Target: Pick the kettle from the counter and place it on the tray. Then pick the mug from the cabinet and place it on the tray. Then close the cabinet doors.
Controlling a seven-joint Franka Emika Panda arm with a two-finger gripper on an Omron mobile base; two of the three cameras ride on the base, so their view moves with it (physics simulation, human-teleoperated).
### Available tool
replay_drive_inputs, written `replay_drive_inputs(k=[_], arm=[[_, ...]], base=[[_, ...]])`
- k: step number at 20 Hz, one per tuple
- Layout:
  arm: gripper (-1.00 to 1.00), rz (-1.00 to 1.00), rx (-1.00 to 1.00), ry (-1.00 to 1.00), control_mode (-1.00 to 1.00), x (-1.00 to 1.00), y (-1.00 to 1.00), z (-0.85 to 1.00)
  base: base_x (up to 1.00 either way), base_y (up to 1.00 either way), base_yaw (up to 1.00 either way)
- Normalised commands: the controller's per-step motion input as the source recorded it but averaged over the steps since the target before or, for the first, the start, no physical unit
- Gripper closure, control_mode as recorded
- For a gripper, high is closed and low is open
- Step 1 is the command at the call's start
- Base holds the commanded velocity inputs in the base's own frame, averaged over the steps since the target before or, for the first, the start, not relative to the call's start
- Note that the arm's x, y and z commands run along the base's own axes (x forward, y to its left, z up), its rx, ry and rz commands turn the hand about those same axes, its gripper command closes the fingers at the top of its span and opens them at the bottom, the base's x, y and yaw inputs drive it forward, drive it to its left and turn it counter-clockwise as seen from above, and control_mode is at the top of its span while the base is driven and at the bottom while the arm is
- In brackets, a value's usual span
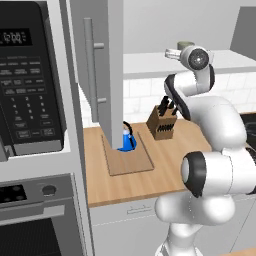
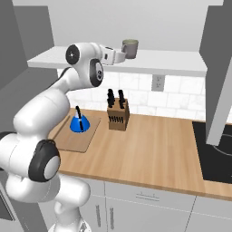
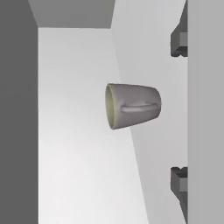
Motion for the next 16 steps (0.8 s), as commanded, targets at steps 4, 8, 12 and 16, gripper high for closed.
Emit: replay_drive_inputs(k=[4, 8, 12, 16], arm=[[-1.0, 0.0, 0.0, 0.0, -1.0, 0.31, -0.17, 0.0], [-1.0, 0.0, 0.0, 0.0, -1.0, 0.3, -0.15, 0.01], [-1.0, 0.0, 0.0, 0.0, -1.0, 0.27, -0.12, 0.03], [-1.0, 0.0, 0.0, 0.0, -1.0, 0.26, -0.02, 0.0]], base=[[0.0, 0.0, 0.0], [0.0, 0.0, 0.0], [0.0, 0.0, 0.0], [0.0, 0.0, 0.0]])
